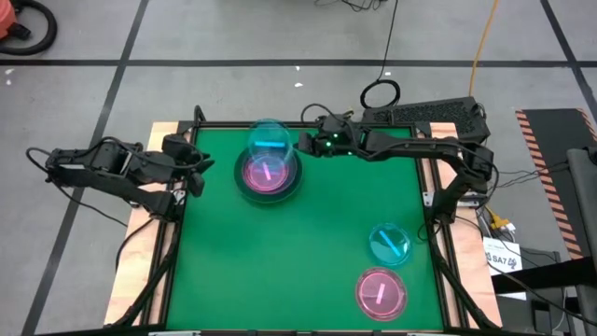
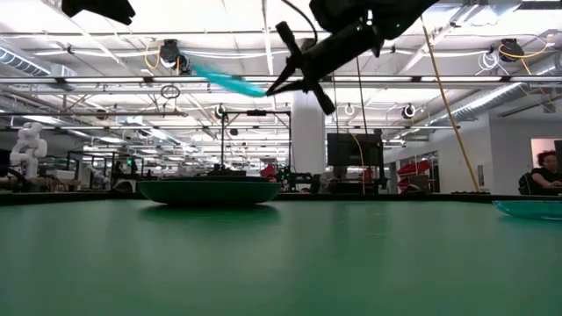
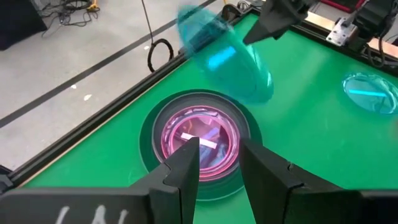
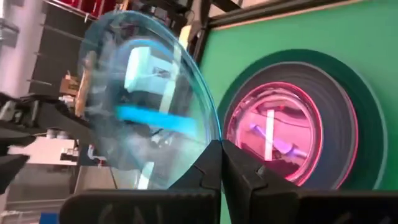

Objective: Stack plastic plates
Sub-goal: Stack the left blue plate on the pink plate

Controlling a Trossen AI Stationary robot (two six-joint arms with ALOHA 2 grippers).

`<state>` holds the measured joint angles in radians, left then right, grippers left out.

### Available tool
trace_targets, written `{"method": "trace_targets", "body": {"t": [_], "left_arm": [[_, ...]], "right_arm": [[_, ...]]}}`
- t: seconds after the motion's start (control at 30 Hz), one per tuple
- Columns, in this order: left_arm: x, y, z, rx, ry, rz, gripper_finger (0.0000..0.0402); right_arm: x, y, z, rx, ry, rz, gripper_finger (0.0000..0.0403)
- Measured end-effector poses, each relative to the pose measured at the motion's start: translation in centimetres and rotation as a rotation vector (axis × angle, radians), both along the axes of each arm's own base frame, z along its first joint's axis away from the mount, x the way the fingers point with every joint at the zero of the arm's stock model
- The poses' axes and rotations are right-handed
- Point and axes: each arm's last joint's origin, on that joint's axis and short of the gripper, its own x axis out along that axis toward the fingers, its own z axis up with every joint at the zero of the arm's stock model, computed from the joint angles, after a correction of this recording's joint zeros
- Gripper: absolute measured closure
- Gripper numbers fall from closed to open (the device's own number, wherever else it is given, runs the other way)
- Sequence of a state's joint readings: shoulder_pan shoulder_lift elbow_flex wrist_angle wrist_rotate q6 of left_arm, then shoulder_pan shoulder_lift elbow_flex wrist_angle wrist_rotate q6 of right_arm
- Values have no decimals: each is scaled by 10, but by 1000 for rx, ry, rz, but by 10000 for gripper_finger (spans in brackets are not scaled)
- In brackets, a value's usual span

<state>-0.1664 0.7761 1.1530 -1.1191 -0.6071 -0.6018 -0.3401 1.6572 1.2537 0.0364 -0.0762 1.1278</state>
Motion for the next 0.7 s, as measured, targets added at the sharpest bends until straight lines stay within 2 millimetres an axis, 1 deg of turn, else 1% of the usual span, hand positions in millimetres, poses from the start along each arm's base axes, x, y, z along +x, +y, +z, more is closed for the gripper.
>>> {"method": "trace_targets", "body": {"t": [0.27, 0.53, 0.7], "left_arm": [[0, 4, 0, 23, 20, 16, 284], [0, 6, 0, 41, 39, 15, 284], [0, 6, -1, 42, 40, 14, 284]], "right_arm": [[12, -4, -30, 41, 80, -3, 403], [23, -8, -69, 86, 169, -12, 403], [33, -11, -90, 97, 161, -17, 403]]}}
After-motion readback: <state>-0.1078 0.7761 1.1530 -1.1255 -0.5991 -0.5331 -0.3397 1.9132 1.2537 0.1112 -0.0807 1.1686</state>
